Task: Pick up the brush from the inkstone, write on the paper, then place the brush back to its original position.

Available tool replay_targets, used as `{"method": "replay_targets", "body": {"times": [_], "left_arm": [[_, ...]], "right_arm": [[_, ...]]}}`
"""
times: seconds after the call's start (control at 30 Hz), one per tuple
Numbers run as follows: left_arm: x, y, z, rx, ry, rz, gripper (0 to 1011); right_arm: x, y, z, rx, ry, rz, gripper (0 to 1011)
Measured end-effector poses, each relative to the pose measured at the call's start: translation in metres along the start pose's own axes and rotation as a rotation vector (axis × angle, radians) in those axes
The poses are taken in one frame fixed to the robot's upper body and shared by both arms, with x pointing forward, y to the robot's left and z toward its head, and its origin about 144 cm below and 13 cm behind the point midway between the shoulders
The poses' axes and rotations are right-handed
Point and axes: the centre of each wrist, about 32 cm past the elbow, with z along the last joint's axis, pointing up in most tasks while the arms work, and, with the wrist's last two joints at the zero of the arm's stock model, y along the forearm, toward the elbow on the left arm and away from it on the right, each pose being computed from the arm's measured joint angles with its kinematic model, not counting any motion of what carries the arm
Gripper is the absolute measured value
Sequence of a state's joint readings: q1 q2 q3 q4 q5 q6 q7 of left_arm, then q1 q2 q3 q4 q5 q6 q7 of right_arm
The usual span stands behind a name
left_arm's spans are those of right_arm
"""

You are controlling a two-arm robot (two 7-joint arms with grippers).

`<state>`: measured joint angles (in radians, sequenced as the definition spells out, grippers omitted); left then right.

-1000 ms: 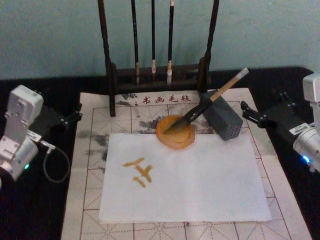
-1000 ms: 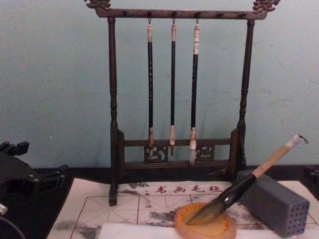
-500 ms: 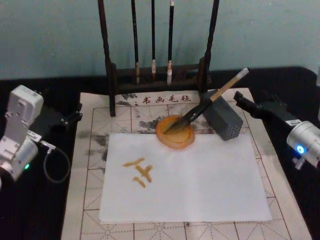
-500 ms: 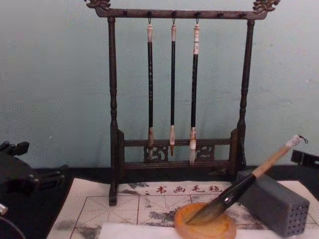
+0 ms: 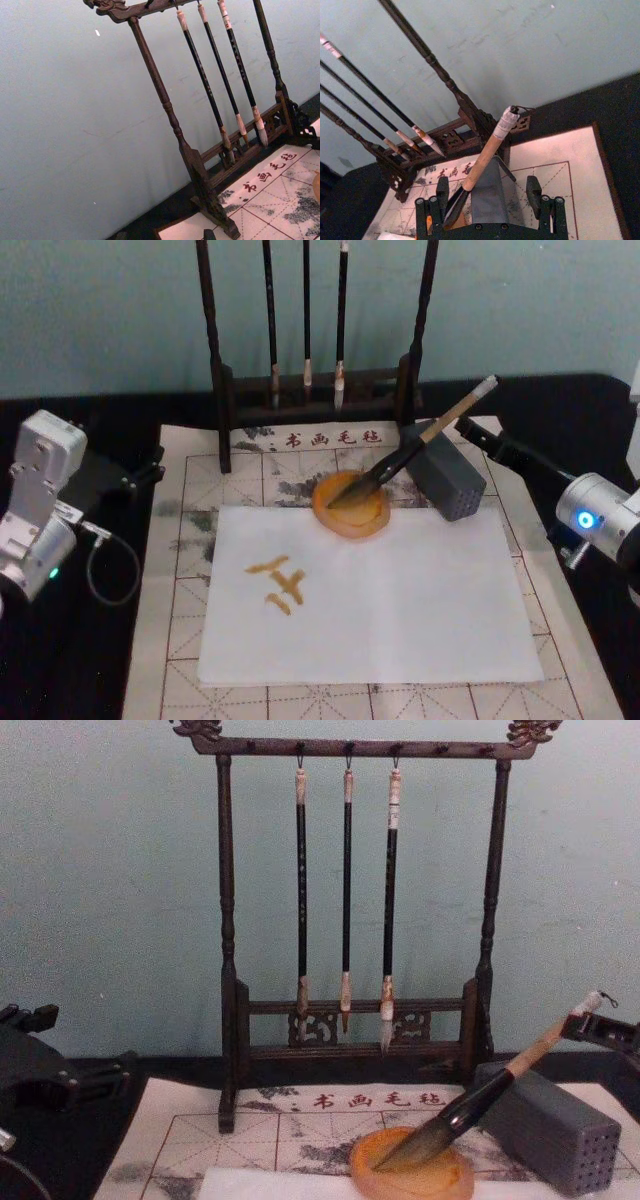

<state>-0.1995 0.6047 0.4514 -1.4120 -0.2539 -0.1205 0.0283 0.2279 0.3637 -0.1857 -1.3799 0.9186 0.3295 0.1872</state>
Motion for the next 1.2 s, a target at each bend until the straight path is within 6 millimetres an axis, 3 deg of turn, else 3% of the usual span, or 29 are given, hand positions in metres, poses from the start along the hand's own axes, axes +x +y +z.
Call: {"method": "replay_targets", "body": {"times": [1.2], "left_arm": [[0.0,0.0,0.0,0.0,0.0,0.0,1001]], "right_arm": [[-0.007,0.045,0.009,-0.036,0.228,0.018,1002]]}}
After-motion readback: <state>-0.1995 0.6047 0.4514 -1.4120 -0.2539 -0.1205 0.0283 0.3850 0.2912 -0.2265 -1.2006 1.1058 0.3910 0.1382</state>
